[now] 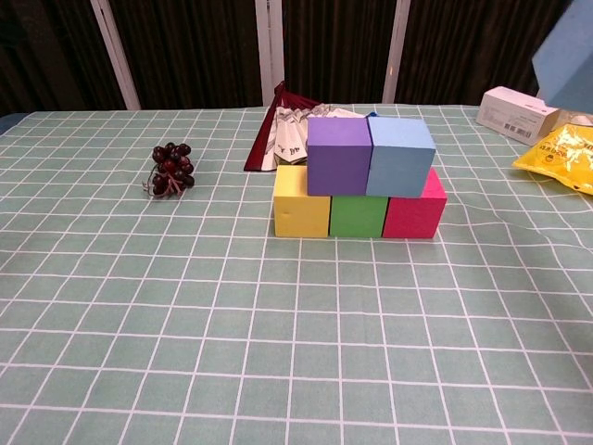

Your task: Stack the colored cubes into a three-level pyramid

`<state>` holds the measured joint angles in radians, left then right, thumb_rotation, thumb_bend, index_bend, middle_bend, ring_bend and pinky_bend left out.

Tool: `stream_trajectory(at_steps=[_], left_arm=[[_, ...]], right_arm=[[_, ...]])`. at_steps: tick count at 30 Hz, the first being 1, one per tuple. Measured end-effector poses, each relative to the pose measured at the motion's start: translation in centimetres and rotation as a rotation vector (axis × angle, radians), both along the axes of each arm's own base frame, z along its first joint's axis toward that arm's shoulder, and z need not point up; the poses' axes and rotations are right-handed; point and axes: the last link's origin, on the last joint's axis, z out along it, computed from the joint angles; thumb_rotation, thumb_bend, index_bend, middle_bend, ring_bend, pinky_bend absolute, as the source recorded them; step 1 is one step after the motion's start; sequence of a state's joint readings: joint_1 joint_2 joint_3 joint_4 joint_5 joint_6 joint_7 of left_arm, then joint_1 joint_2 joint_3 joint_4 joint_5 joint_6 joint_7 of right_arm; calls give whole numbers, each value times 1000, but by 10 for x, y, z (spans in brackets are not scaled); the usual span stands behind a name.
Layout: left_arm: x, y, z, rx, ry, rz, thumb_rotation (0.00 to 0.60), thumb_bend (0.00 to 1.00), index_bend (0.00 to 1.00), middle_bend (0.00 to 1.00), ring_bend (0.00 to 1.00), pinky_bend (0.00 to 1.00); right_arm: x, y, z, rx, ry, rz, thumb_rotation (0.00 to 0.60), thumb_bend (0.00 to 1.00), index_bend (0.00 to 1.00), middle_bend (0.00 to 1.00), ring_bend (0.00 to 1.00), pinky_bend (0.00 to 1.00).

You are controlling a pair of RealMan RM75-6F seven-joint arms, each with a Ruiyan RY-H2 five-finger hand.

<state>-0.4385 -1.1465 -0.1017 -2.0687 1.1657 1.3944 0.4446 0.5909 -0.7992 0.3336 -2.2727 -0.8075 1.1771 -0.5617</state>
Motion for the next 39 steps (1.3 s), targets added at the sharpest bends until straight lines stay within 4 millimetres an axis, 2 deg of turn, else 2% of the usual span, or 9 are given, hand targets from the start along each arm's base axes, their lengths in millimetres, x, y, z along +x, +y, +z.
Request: stream_trajectory(at_steps=[7, 18, 26, 39], left_arm=[[-5, 4, 1, -14, -3, 27, 600, 104, 0, 23, 0, 0], [-13, 6, -1, -52, 1, 64, 600, 104, 0, 23, 0, 0], [-13, 8, 3, -49, -11, 66, 600, 104, 0, 23, 0, 0], [-10, 10, 9, -25, -21, 48, 600, 104, 0, 21, 0, 0]], right_arm=[[44, -19, -9, 31, 80, 39, 600, 238, 16, 422, 203, 0], [108, -42, -55, 118, 192, 67, 600, 238, 16, 422, 203, 0], [126, -54, -76, 135, 230, 50, 600, 237, 16, 422, 203, 0], [146, -62, -86, 193, 187, -89, 600, 237, 15, 423, 203, 0]])
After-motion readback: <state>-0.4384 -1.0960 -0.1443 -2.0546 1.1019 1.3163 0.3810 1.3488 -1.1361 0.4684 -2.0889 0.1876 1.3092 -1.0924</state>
